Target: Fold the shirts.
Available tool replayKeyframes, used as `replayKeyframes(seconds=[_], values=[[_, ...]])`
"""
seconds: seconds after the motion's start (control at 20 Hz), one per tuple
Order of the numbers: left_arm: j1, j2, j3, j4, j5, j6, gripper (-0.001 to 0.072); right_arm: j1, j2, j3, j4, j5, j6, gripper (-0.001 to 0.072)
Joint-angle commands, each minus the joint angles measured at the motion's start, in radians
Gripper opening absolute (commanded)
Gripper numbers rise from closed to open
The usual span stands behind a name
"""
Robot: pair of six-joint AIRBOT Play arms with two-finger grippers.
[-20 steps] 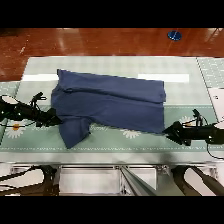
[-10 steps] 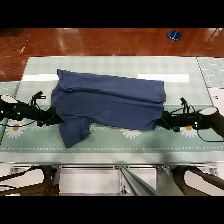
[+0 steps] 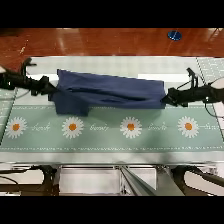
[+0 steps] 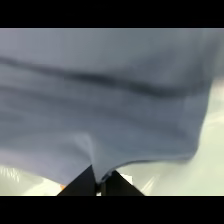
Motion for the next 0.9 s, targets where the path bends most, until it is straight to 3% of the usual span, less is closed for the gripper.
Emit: replayKeyframes(seconds=[0.0,0.25,0.55,0.6,0.65,0.7,0.85], values=[[-0.051,-0.156,0.28,-0.005,-0.002,-0.118,0.0018,0.002,-0.103,0.158,-0.011,-0.002,0.026,0.0023],[-0.09,-0.384,0.577,-0.005,-0.013,-0.219,0.0018,0.002,-0.267,0.329,-0.01,-0.032,0.051,0.0022],[-0.11,-0.518,0.669,-0.006,-0.008,-0.219,0.002,0.002,-0.428,0.452,-0.007,-0.103,0.092,0.0024],[-0.117,-0.526,0.668,-0.006,-0.008,-0.204,0.0103,0.002,-0.445,0.456,-0.003,-0.122,0.1,0.0081],[-0.122,-0.531,0.669,-0.006,-0.01,-0.205,0.035,0.002,-0.459,0.456,0.008,-0.142,0.103,0.0295],[-0.128,-0.531,0.669,-0.006,-0.017,-0.202,0.0505,0.002,-0.466,0.456,0.015,-0.156,0.103,0.0394],[-0.115,-0.53,0.708,0.015,-0.083,-0.201,0.0506,-0.03,-0.449,0.456,0.013,-0.104,0.108,0.0394]])
